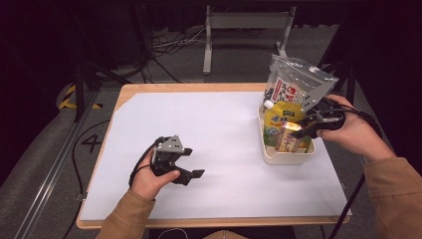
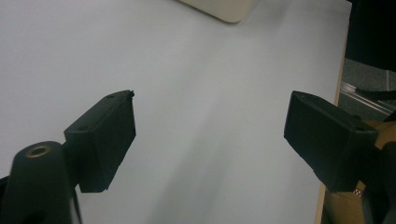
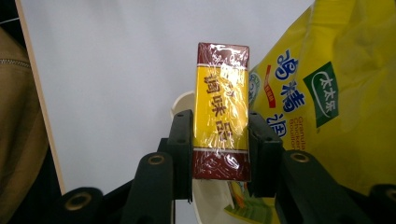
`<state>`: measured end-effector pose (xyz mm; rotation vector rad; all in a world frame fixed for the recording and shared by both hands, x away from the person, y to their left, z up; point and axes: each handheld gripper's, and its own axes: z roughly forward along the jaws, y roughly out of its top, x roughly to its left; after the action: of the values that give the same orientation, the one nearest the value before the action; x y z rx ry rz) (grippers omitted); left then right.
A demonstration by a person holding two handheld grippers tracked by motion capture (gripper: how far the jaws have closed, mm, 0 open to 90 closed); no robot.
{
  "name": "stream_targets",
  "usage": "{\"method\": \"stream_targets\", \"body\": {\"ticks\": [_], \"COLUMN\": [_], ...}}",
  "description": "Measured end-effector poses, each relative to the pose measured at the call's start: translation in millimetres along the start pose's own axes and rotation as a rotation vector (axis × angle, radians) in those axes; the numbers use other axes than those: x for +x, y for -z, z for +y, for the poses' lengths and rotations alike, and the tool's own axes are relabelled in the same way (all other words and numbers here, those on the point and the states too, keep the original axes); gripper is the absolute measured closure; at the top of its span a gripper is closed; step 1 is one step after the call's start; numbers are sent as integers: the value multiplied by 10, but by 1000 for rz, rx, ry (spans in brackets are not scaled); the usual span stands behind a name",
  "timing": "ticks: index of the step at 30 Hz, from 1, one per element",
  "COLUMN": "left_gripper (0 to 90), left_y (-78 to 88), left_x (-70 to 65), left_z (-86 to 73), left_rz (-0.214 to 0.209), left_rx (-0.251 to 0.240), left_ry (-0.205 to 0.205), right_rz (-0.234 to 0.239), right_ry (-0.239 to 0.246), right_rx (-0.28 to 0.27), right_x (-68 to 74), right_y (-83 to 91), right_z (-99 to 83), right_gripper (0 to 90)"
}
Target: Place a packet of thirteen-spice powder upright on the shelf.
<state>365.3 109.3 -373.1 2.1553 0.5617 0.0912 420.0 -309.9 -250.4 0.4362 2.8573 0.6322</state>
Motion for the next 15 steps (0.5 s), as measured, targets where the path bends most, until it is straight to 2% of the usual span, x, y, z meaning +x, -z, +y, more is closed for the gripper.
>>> {"method": "stream_targets", "body": {"ticks": [8,15], "left_gripper": [172,172], "left_y": [-15,-16], "left_x": [-7,-2], "left_z": [0,-2], "left_rz": [3,2], "left_rx": [9,8], "left_ry": [-6,-6], "right_rz": [30,47], "right_ry": [53,56], "right_rx": [-6,11], "right_x": [-8,-10], "right_y": [-14,-62], "right_z": [-23,-30], "right_gripper": [681,681]}}
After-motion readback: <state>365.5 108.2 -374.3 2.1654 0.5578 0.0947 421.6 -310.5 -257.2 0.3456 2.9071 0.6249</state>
